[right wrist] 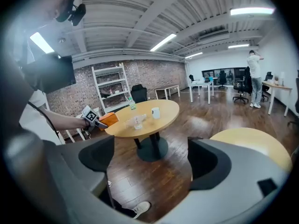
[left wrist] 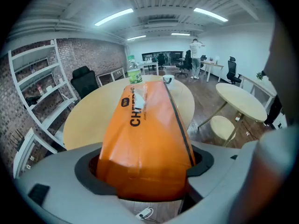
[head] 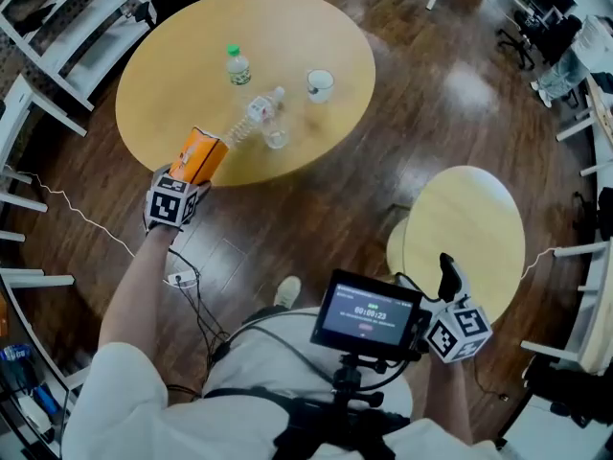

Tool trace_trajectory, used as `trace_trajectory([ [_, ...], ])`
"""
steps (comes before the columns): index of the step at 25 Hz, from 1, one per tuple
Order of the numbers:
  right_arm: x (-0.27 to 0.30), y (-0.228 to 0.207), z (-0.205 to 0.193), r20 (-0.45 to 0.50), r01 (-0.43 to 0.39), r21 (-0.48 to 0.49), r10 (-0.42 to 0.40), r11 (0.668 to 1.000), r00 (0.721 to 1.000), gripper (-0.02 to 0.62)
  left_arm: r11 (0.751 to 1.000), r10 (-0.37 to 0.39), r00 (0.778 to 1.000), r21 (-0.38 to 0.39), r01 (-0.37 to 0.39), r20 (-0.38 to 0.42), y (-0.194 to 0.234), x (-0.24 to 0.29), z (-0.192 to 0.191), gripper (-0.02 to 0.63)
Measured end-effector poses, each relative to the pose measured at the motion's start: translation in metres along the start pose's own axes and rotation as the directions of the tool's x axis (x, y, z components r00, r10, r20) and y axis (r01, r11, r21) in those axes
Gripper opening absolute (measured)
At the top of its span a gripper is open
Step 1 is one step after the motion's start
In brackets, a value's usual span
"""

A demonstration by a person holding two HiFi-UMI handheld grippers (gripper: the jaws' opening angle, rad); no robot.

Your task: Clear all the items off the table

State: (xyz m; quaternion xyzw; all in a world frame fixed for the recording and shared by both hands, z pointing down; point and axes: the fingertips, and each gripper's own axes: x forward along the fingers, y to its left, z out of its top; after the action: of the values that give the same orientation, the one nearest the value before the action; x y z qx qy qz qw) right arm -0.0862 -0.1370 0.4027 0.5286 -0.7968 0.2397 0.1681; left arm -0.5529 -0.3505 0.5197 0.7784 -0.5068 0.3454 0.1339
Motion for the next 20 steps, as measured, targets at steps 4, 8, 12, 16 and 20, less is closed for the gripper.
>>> trace_trajectory([
  [4,0.032,0.045,0.001,-0.033,-0.05,-0.006,0.05,0.999,0.998,0.5,1.0,0.004,0.999,-0.019,-0.005,-0.053,0.04,0.029,-0.023,0.38],
  [8,0.033,0.063,0.001,-0.062,-0.036,-0.002,0.035,0.999,0.997,0.5,1.0,0.009,0.994,-0.014,-0.011,-0.107,0.073,0.062,-0.034,0.38],
  [12,0.019,0.052,-0.003,-0.083,0.035,0.018,-0.033,0.999,0.996,0.5,1.0,0.017,0.99,-0.011,-0.019,-0.141,0.087,0.092,-0.041,0.382],
  [16,0.001,0.044,-0.011,-0.111,0.102,0.031,-0.098,0.994,0.989,0.5,0.999,0.037,0.988,0.003,-0.037,-0.148,0.094,0.106,-0.047,0.402],
  [20,-0.018,0.042,-0.026,-0.141,0.154,0.051,-0.145,0.987,0.979,0.5,0.998,0.056,0.986,0.021,-0.053,-0.155,0.097,0.11,-0.053,0.461],
])
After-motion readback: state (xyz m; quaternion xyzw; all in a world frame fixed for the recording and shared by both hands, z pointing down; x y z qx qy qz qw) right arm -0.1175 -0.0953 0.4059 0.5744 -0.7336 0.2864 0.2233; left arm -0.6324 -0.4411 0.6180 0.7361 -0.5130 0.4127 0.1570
